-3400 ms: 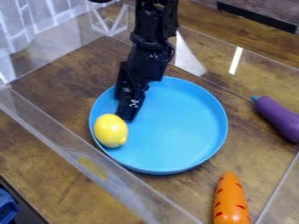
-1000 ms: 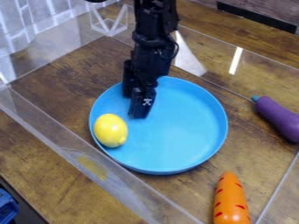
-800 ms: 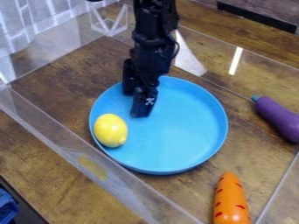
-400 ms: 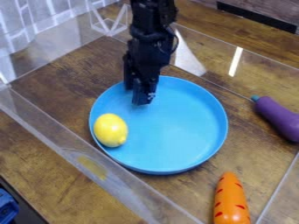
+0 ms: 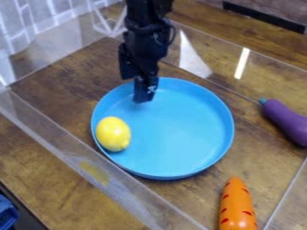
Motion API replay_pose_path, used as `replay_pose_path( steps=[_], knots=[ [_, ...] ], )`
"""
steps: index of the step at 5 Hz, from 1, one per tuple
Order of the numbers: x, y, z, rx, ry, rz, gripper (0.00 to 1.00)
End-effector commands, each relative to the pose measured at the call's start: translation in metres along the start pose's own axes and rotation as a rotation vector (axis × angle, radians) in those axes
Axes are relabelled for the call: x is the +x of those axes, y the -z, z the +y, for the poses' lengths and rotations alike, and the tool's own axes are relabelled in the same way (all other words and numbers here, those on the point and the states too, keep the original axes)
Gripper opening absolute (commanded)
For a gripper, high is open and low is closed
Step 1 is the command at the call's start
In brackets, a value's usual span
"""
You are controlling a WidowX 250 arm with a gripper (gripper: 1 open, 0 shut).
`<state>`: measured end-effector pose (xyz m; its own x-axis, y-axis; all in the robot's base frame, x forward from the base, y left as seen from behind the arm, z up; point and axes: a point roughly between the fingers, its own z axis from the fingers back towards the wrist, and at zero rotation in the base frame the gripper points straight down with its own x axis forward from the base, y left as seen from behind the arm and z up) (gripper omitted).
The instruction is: Put the lemon on the blue tray
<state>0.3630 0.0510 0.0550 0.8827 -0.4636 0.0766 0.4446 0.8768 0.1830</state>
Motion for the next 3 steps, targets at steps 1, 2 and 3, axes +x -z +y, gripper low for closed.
replay_pose_path(
  steps=[1,2,3],
  knots=[
    [0.024,-0.050,0.015,0.093,-0.105,-0.111,1.00],
    [0.030,-0.050,0.030,0.089,-0.007,-0.146,1.00],
    [0.033,-0.054,0.057,0.099,0.080,-0.183,1.00]
  ],
)
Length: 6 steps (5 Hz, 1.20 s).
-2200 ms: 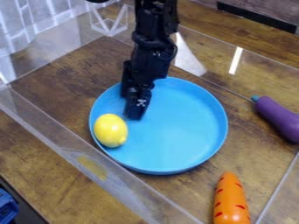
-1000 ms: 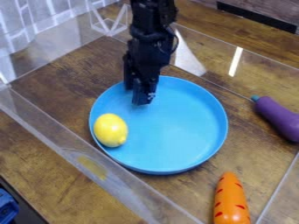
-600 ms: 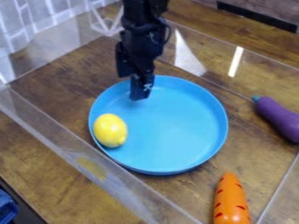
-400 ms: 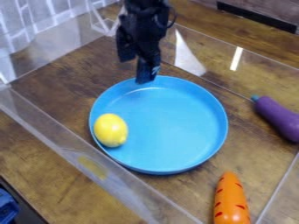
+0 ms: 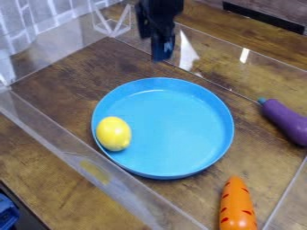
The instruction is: Put the lemon on the blue tray
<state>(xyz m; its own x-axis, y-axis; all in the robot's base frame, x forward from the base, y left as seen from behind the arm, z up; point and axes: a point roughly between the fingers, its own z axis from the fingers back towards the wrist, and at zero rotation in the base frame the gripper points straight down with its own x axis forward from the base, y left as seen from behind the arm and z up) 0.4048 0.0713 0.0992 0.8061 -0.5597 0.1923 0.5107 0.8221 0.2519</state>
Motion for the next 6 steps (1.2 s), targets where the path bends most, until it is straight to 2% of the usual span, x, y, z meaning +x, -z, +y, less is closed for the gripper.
replay_pose_path(
  steps=[1,2,3,4,5,6],
  knots=[
    [-0.008,-0.029,0.008,0.030,0.062,-0.063,0.00],
    [-0.011,-0.048,-0.013,0.017,0.144,-0.087,0.00],
    [-0.017,-0.057,-0.037,-0.006,0.246,-0.107,0.00],
    [-0.023,-0.046,-0.051,-0.016,0.285,-0.112,0.00],
    [-0.032,-0.033,-0.068,-0.029,0.304,-0.103,0.00],
    [-0.020,-0.021,-0.074,-0.034,0.385,-0.116,1.00]
  ],
)
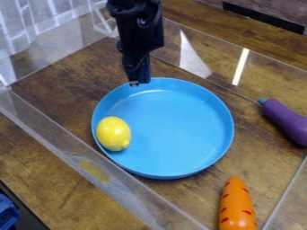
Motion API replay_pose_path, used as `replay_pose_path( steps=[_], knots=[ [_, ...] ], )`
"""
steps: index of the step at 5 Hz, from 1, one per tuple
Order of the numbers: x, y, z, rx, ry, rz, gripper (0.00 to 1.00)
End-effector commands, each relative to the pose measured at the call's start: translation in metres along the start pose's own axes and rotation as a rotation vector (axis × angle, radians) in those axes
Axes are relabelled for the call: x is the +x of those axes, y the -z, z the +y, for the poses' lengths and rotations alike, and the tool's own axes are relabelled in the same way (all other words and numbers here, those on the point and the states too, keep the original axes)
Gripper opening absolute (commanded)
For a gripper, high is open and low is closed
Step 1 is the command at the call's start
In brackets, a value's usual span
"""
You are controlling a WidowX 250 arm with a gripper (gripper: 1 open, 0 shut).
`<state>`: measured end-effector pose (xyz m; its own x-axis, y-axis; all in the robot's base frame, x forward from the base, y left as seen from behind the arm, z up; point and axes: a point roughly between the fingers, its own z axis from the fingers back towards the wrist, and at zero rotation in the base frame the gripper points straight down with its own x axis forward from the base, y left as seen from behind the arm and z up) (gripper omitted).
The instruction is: Put the lemon on the blue tray
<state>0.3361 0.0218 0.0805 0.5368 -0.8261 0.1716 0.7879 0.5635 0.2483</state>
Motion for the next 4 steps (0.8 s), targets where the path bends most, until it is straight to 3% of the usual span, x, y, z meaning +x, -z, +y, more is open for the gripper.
replay_pose_path(
  steps=[1,2,4],
  knots=[
    [0.020,-0.005,0.015,0.031,0.131,-0.057,1.00],
    [0.024,0.004,0.024,0.034,0.205,-0.055,1.00],
    [0.027,0.055,0.028,0.062,0.175,0.018,1.00]
  ],
)
